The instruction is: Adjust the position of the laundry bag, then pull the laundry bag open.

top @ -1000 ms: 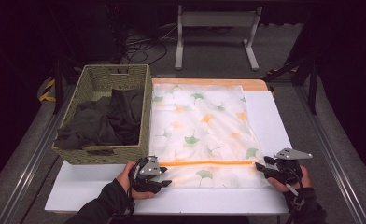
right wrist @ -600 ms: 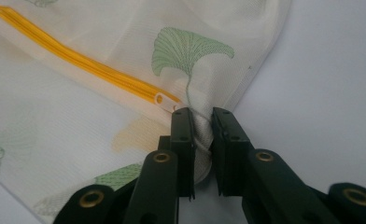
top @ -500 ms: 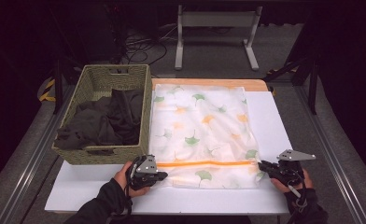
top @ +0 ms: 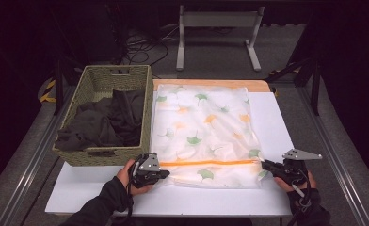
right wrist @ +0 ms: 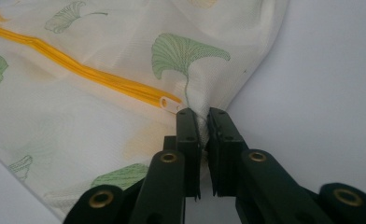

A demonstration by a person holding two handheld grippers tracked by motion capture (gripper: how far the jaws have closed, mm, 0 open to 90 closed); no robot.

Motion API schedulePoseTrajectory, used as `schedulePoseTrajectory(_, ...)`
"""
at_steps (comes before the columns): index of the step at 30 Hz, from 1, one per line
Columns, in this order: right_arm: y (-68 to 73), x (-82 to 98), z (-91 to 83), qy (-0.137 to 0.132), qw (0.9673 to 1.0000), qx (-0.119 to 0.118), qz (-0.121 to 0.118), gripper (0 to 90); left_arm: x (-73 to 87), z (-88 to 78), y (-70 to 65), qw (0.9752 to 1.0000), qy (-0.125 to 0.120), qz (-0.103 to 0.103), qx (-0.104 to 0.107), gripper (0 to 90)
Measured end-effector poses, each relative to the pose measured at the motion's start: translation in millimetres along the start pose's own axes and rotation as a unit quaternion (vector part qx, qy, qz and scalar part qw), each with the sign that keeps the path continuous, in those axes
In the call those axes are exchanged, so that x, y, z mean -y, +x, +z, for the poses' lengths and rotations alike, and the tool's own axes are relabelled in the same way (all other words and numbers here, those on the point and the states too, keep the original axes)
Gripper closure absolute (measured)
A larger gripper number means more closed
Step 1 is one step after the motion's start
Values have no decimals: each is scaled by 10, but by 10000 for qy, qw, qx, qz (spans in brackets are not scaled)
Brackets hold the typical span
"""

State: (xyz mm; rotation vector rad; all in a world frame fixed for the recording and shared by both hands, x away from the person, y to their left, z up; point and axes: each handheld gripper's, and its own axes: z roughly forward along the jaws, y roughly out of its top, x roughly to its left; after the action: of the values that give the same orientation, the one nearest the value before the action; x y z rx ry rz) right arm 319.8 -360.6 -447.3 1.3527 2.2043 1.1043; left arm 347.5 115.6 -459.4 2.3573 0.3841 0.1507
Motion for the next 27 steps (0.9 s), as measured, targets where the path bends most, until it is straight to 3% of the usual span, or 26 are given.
schedulePoseTrajectory(4, 29, -13, -14, -21, 10000, -28, -83, 841, 9, -68, -9, 9999, -119, -14, 51, 897)
schedulePoseTrajectory(8, 62, -41, -44, -95, 9999, -58, -111, 841, -59, -144, -66, 9994, -313, 108, -27, 774)
schedulePoseTrajectory(11, 84, -60, -57, -112, 9998, -98, -139, 842, -109, -122, -105, 9994, -301, 168, -78, 650)
schedulePoseTrajectory(14, 105, -86, -71, -136, 9998, -99, -144, 842, -191, -76, -133, 9991, -339, 252, 24, 571)
schedulePoseTrajectory(18, 134, -128, -80, -125, 9998, -90, -118, 842, -385, 38, -193, 9987, -336, 354, 146, 457)
schedulePoseTrajectory(24, 173, -145, -106, -161, 9996, -115, -189, 842, -742, 327, -305, 9971, -360, 595, 293, 446)
schedulePoseTrajectory(27, 176, -141, -114, -178, 9995, -123, -216, 842, -989, 512, -370, 9950, -504, 684, 529, 477)
